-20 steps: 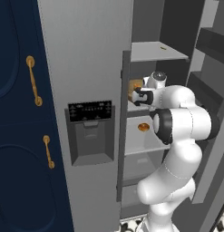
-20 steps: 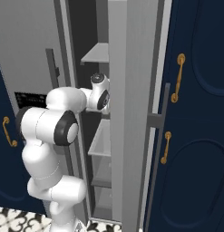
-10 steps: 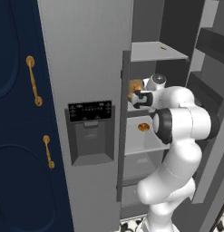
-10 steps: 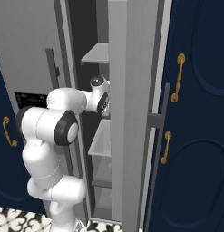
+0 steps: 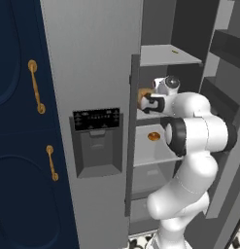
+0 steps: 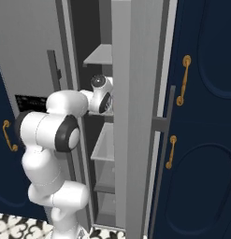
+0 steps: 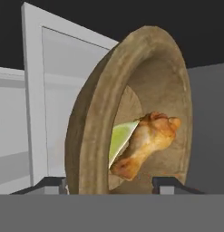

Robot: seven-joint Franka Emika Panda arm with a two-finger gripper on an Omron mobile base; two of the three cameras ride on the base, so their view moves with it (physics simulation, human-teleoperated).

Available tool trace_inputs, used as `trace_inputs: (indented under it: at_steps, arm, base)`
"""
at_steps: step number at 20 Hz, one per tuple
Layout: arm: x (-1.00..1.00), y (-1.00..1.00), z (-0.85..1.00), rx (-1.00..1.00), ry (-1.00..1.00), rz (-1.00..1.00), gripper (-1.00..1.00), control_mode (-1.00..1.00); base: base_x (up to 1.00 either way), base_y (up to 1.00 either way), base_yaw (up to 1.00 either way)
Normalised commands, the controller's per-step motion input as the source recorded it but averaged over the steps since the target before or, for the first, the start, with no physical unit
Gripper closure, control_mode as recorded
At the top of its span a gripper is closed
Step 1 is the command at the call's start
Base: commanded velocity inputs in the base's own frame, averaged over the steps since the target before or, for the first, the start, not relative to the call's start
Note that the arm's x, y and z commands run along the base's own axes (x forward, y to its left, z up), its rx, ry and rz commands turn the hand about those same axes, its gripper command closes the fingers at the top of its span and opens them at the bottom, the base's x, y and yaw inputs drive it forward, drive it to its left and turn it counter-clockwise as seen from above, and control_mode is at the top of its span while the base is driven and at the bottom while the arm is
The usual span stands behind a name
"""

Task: Pick the chicken drumstick and lemon wedge from their plates and place them in the bowl. Then put the bowl in the fridge.

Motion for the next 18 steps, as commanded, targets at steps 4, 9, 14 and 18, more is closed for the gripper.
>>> trace_inputs:
  at_steps: [4,9,14,18]
  arm:
    - [-0.72,0.06,0.41,0.00,-0.14,0.00,-1.00,-1.00]
    - [-1.00,0.03,0.27,0.00,-0.06,0.00,-1.00,-1.00]
    - [-1.00,0.27,0.50,-0.01,-0.04,0.00,-1.00,-1.00]
    - [-1.00,0.38,0.43,-0.05,0.00,0.00,-1.00,-1.00]
  base:
    - [0.00,0.00,0.00]
    - [0.00,0.00,0.00]
    - [0.00,0.00,0.00]
    - [0.00,0.00,0.00]
